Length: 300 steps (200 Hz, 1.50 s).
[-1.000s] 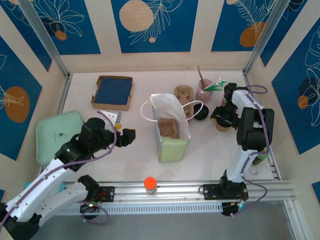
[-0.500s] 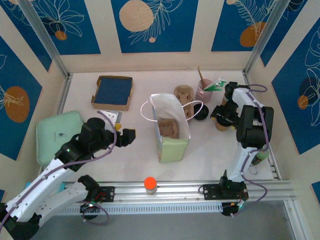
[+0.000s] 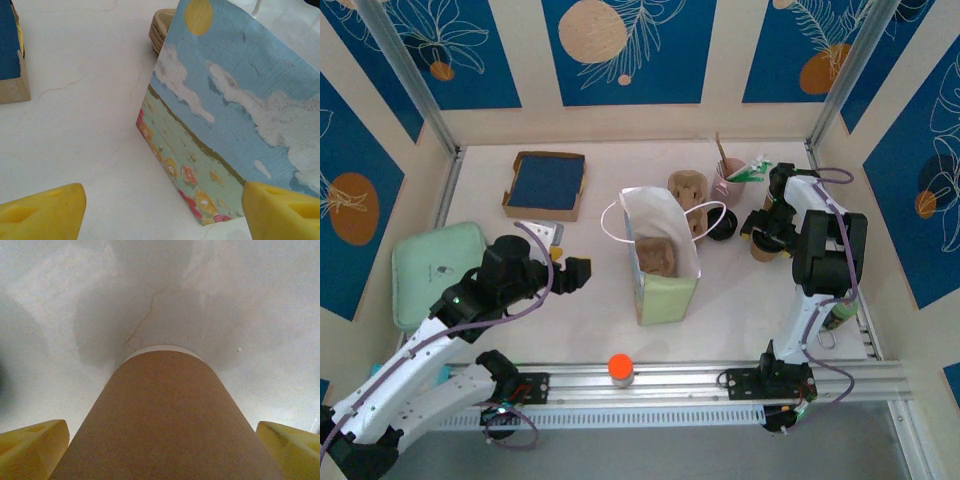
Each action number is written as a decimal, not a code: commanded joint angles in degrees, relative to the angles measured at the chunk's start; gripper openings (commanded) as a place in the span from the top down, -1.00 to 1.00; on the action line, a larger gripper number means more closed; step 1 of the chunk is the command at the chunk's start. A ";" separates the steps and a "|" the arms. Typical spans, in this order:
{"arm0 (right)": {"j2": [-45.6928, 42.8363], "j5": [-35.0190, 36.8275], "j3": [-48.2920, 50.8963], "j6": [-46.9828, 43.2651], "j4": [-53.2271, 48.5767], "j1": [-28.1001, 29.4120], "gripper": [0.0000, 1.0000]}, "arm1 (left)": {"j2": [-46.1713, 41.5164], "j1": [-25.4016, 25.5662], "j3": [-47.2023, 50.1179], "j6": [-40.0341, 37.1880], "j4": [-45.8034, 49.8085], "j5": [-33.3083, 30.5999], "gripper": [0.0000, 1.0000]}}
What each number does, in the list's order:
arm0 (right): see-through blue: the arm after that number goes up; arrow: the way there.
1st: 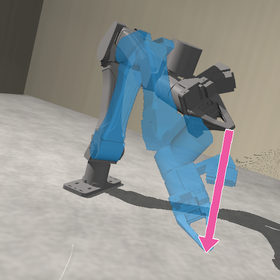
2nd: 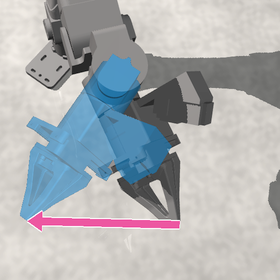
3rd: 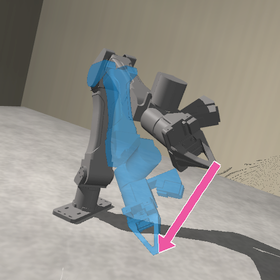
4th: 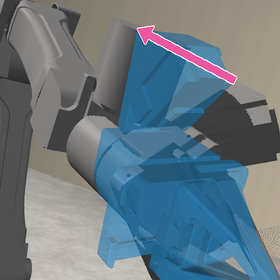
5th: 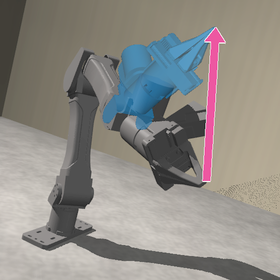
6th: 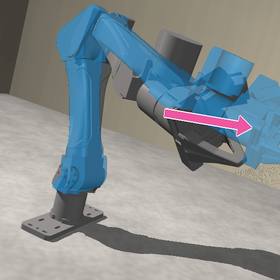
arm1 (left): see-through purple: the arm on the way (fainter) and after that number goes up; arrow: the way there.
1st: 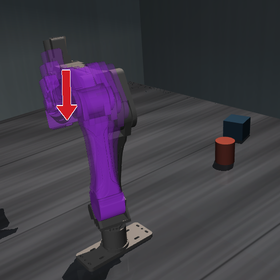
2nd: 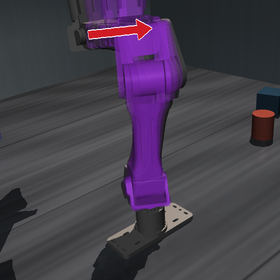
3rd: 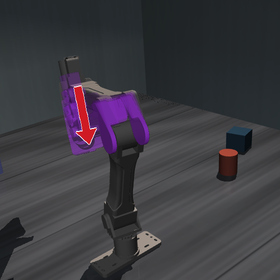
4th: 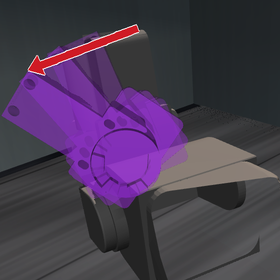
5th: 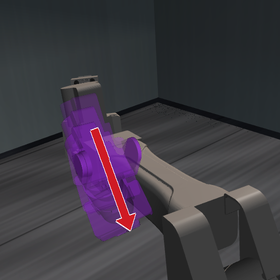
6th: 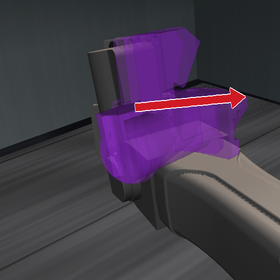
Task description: Pack the takeout coffee
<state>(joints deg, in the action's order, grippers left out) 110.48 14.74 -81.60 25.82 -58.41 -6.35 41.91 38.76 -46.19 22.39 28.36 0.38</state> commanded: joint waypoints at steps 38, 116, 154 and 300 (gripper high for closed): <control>1.77 -1.03 -1.45 -2.75 3.82 0.37 -0.90 | -0.25 -0.10 -0.91 -1.30 1.08 0.06 -0.63; 4.83 -0.37 -1.52 -3.38 4.20 2.13 -0.81 | 0.19 -0.10 -1.35 -1.47 1.12 0.15 -0.63; 5.20 -0.63 -0.57 -2.82 4.54 2.35 -0.60 | 0.19 -0.10 -1.44 -1.48 1.08 0.06 -0.63; 3.01 -4.39 2.84 -0.07 4.80 4.94 -0.22 | -2.71 -0.16 -1.03 -0.95 2.75 -0.73 -0.63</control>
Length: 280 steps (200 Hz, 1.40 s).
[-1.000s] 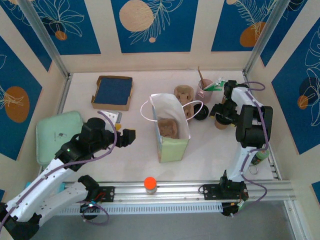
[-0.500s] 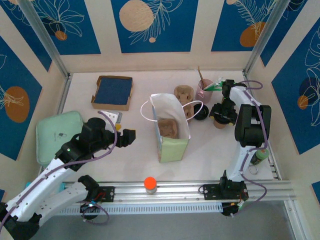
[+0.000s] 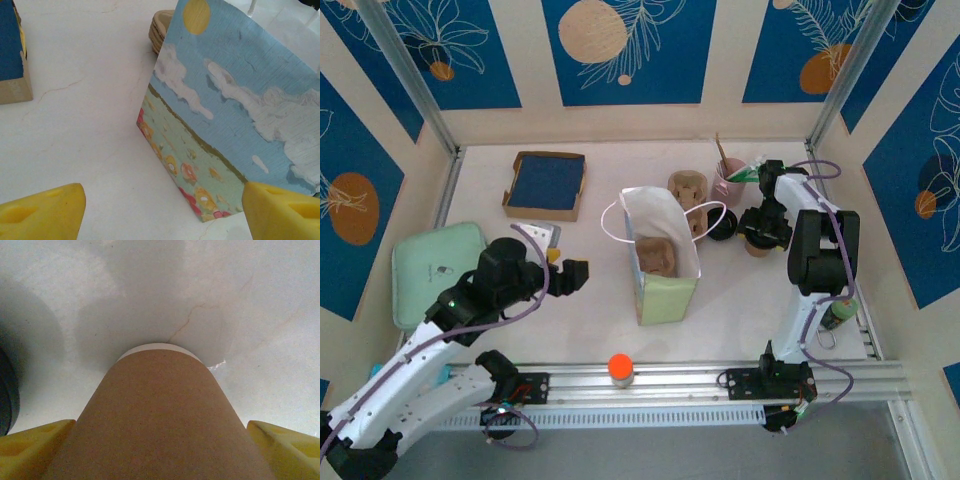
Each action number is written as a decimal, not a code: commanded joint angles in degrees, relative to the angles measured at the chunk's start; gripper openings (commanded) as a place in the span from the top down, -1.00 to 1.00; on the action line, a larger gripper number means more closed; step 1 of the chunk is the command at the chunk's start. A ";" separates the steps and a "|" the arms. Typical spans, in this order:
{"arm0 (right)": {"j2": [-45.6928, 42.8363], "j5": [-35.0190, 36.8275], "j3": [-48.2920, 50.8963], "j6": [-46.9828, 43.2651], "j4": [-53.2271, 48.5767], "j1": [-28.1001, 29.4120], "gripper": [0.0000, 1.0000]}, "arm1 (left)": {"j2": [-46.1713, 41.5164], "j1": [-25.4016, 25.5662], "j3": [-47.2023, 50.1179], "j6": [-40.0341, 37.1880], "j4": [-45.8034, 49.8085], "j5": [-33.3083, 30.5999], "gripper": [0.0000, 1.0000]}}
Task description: Pack the takeout coffee
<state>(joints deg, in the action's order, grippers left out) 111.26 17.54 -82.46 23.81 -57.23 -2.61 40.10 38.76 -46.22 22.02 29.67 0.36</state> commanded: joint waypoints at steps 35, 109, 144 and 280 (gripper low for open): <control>-1.17 -7.88 4.25 2.48 2.18 2.04 -0.19 | -1.07 -0.18 -1.26 -0.49 1.70 -0.54 -0.63; -9.64 -7.87 3.07 2.60 -4.47 5.68 -0.18 | -1.95 -0.11 -1.34 0.39 1.54 -0.89 -0.63; -12.18 -7.79 2.60 1.61 -7.57 7.50 -0.17 | -2.54 -0.10 -1.33 0.65 1.84 -0.63 -0.63; -8.43 -5.30 10.22 6.42 -5.09 7.82 -0.29 | -1.86 -0.10 -0.62 0.76 1.18 0.00 -0.63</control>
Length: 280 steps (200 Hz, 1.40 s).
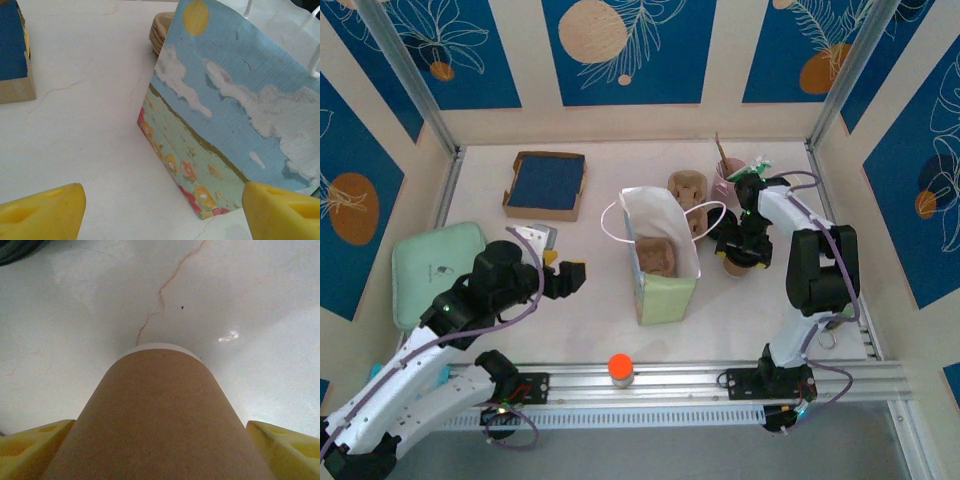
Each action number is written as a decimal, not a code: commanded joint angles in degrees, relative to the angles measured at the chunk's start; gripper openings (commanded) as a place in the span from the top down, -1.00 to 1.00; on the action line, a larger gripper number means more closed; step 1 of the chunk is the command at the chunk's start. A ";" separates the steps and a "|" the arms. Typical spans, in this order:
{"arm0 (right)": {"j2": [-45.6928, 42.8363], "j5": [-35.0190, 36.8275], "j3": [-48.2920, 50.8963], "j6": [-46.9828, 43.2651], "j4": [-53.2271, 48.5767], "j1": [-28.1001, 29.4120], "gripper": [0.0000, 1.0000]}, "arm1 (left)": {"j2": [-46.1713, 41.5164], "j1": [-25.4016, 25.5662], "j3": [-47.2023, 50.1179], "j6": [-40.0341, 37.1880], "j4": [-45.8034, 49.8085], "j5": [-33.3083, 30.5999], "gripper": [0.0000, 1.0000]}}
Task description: Pack the takeout coffee
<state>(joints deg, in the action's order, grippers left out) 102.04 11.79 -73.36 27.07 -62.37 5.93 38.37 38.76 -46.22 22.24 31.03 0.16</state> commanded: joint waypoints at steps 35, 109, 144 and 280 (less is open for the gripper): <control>1.19 0.75 1.64 5.62 0.93 -1.58 -0.40 | 0.30 -0.15 -0.41 0.52 -0.48 0.26 -0.63; -1.35 1.36 0.78 7.63 0.19 -2.44 -0.98 | 0.57 -0.17 -0.63 0.08 -0.37 0.10 -0.64; -3.19 1.36 0.88 7.17 0.23 -2.67 -0.98 | 0.09 -0.17 -0.63 0.00 0.16 -0.16 -0.63; 0.09 6.69 -1.19 -6.33 0.64 2.15 -0.98 | -1.27 -0.15 -0.81 -0.19 2.33 -1.21 -0.64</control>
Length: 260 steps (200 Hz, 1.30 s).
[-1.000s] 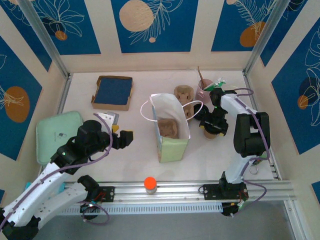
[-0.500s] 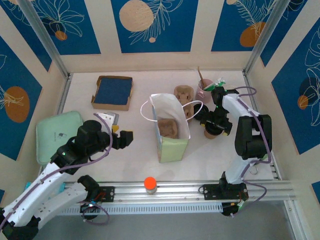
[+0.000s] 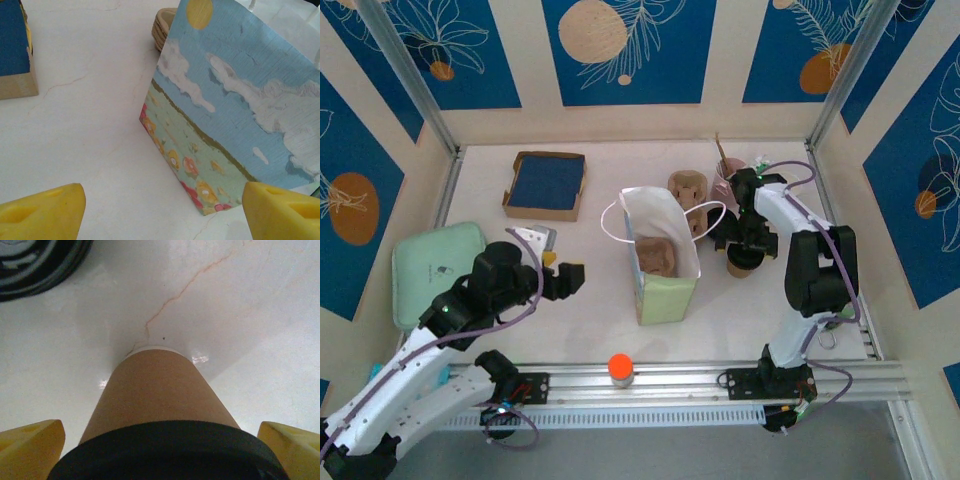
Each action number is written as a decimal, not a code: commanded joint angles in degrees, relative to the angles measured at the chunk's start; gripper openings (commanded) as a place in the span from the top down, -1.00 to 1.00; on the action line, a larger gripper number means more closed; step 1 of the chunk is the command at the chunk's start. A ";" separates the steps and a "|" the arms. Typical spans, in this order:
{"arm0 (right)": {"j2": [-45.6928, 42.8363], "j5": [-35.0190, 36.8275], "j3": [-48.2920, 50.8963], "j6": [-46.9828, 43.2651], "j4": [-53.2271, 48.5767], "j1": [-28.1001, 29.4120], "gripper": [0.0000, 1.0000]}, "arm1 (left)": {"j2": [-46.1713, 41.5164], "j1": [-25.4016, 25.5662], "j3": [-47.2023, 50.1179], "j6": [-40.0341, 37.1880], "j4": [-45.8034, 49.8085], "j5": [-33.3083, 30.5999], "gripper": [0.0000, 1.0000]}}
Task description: Pack the takeout coffee
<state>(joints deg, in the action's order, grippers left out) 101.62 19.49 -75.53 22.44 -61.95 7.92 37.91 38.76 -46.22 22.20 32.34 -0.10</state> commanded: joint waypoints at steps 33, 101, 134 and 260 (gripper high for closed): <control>0.66 -2.41 1.62 -1.70 1.45 0.42 -0.98 | -0.91 -0.10 -0.81 -0.05 0.93 -0.87 -0.64; 2.67 -3.40 4.33 -0.70 5.24 0.27 -0.94 | -1.68 -0.11 -0.72 -0.07 0.86 -0.69 -0.64; 3.58 -3.03 4.51 -0.99 6.14 0.16 -0.87 | -2.31 -0.16 -0.41 -0.05 0.63 -0.87 -0.64; 3.45 -3.05 10.67 4.73 10.05 2.83 -0.62 | -2.09 -0.16 -0.55 -0.15 -0.27 -0.82 -0.64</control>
<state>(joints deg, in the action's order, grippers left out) 102.26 18.11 -69.21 24.05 -52.62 9.37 36.42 38.76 -46.22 22.20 32.38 -0.27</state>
